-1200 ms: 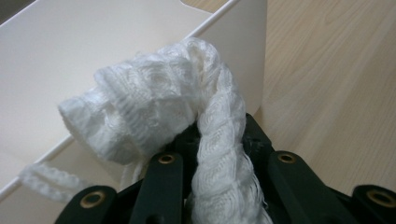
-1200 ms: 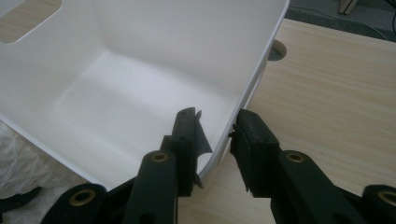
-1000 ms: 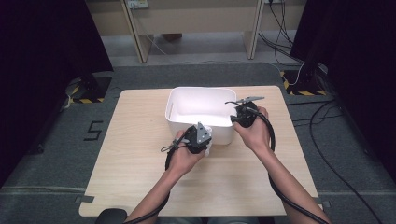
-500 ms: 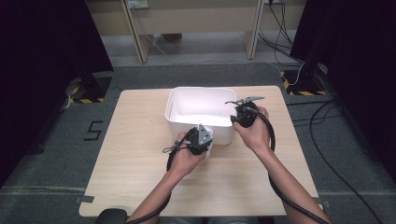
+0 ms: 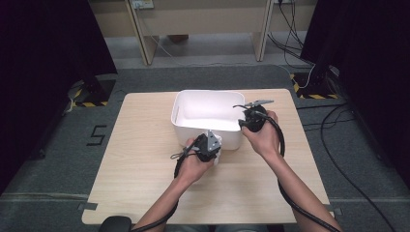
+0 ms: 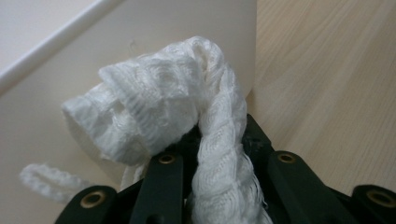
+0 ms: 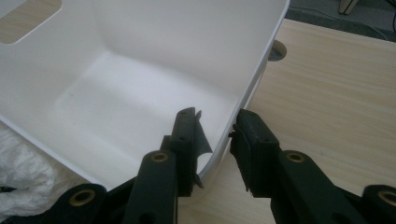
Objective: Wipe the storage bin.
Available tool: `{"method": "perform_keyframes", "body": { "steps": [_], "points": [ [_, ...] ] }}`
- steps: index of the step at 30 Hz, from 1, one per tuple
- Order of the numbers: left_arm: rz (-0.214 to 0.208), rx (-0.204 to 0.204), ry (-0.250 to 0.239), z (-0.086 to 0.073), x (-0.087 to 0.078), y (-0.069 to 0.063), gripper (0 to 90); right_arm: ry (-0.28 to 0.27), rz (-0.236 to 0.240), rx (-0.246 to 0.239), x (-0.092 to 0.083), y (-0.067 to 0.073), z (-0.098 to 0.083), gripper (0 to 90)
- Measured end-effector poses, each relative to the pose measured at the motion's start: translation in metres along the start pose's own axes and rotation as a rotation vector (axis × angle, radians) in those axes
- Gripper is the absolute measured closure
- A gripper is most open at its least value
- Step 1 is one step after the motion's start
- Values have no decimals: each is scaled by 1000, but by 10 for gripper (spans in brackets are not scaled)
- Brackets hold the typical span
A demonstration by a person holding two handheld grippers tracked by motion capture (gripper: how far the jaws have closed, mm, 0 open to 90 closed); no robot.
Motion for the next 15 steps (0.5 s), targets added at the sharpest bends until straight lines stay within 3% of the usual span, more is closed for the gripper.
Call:
{"method": "perform_keyframes", "body": {
  "steps": [15],
  "points": [
    [-18, -1, 40, -11, 13, -5, 740, 1, 0, -1, 0, 0, 0, 703]
  ]
}}
Point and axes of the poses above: each handheld gripper's, and its own axes: x roughly forward along the jaws, z roughly out of its top, y roughly to its left, the point moved 10 cm from there along x, roughly forward along the jaws, and after that the axes turned 1 degree about -z, right-handed, at the moved point
